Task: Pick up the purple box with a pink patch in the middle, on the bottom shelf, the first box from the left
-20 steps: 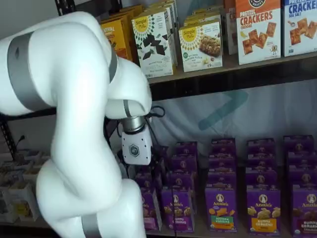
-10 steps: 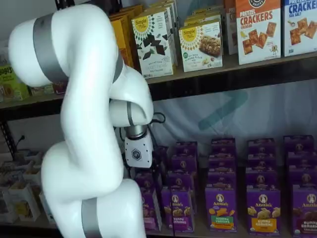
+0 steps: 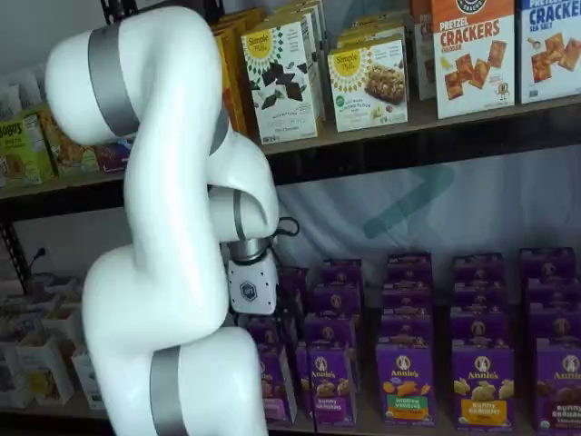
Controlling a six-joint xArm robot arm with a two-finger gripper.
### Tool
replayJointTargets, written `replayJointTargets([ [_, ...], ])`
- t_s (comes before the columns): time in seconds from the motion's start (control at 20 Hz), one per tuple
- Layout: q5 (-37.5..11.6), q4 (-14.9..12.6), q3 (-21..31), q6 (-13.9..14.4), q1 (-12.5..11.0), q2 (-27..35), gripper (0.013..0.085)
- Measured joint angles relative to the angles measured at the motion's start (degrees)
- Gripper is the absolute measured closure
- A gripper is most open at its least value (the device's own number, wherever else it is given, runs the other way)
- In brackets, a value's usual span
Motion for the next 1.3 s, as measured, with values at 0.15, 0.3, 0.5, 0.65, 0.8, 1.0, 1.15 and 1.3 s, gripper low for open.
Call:
replayJointTargets([
  [0.15, -0.55, -0.22, -1.18, 0.57, 0.42, 2.82, 0.0130],
  [0.3, -2.39, -0.67, -1.89, 1.25, 0.86, 5.43, 0.0130],
  [0.5, -5.32, -0.62, -3.90, 1.53, 1.38, 10.22, 0.0130],
  [0.65, -7.11, -0.19, -5.61, 1.28, 1.63, 13.54, 0.0130],
  [0.8, -9.05, 0.64, -7.37, 0.59, 1.82, 17.11, 0.0130],
  [1.0, -12.20, 1.39, -9.25, -0.06, 2.08, 21.16, 0.0130],
  [1.15, -13.59, 1.82, -10.41, -0.32, 2.31, 23.40, 0.0130],
  [1.3, -14.83, 1.95, -11.79, -0.15, 2.70, 25.64, 0.0130],
])
